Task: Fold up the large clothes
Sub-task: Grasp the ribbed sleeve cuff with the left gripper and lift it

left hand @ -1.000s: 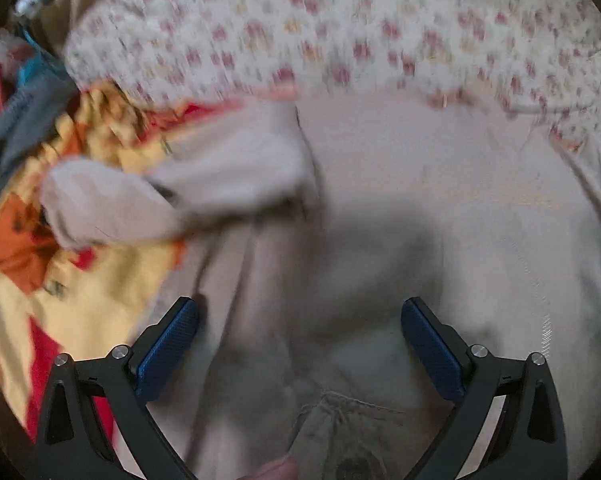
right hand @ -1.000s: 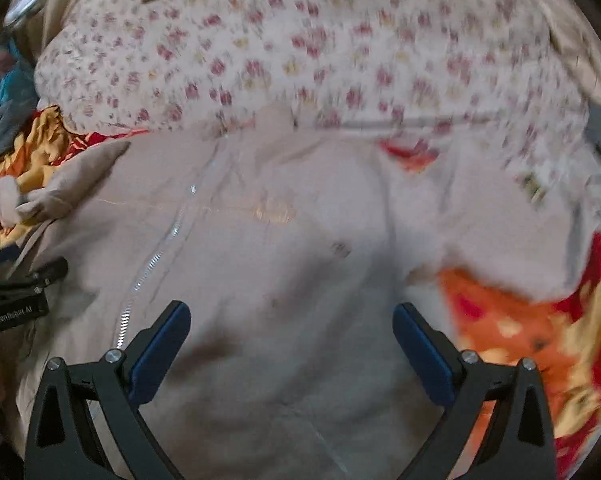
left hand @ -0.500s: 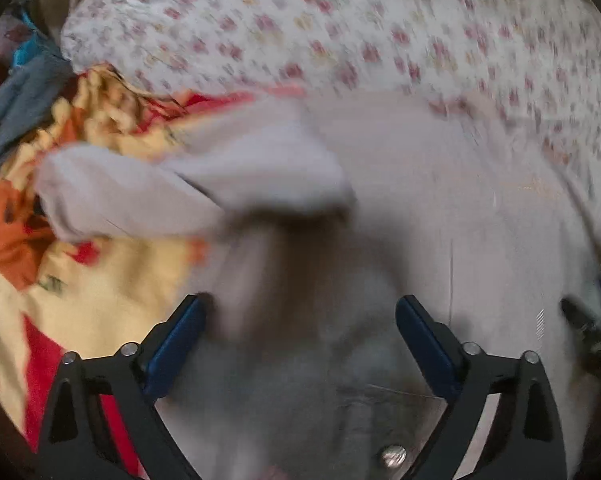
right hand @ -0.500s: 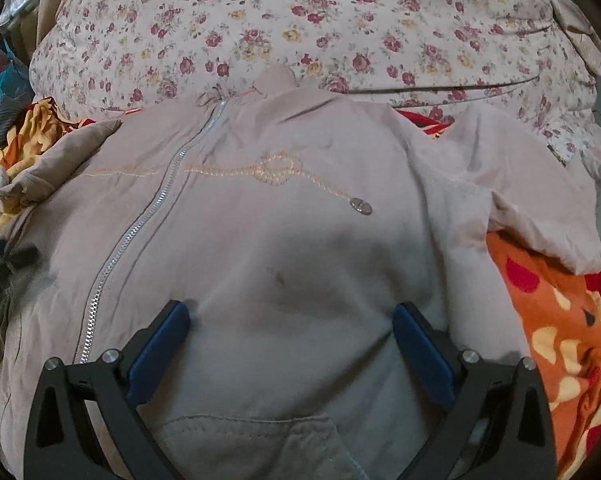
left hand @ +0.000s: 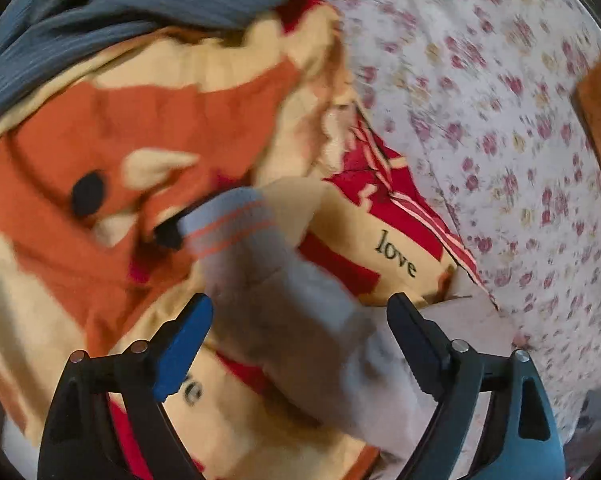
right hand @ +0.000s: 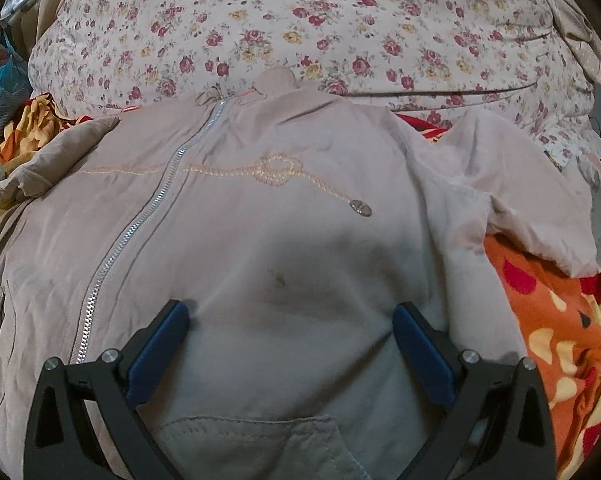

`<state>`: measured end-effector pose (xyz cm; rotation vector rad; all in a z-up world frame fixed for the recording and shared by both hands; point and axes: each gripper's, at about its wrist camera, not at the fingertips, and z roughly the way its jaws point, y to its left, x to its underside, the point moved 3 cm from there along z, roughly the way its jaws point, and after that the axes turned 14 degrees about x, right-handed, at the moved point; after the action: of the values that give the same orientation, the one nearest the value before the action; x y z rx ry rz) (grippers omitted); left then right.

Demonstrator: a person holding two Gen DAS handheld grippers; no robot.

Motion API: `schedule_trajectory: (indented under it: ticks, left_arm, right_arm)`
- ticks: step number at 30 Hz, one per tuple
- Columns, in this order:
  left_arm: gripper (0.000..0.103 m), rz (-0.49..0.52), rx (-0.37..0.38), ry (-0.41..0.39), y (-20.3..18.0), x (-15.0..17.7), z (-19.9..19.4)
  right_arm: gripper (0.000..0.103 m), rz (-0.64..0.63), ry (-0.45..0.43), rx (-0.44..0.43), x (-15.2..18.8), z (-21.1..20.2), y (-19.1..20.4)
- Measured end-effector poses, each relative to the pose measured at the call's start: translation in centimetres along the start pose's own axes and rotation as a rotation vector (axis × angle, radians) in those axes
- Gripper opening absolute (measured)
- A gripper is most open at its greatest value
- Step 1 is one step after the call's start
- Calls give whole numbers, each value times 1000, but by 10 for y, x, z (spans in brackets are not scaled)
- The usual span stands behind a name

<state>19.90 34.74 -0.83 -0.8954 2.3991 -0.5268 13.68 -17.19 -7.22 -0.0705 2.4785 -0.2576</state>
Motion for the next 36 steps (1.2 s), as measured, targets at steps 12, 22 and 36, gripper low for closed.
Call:
schedule_trajectory:
  ticks: [12, 22, 36]
  left_arm:
    - [15, -63, -1, -50, 43, 41, -37]
    - [2, 302, 66, -397, -49, 11, -132]
    - [2, 784, 573, 10, -376, 232, 18]
  right_arm:
    - [103, -3, -1, 3, -2, 1, 1]
    - [94, 100, 14, -2, -1, -44, -62]
    - [94, 242, 51, 118, 24, -47, -159]
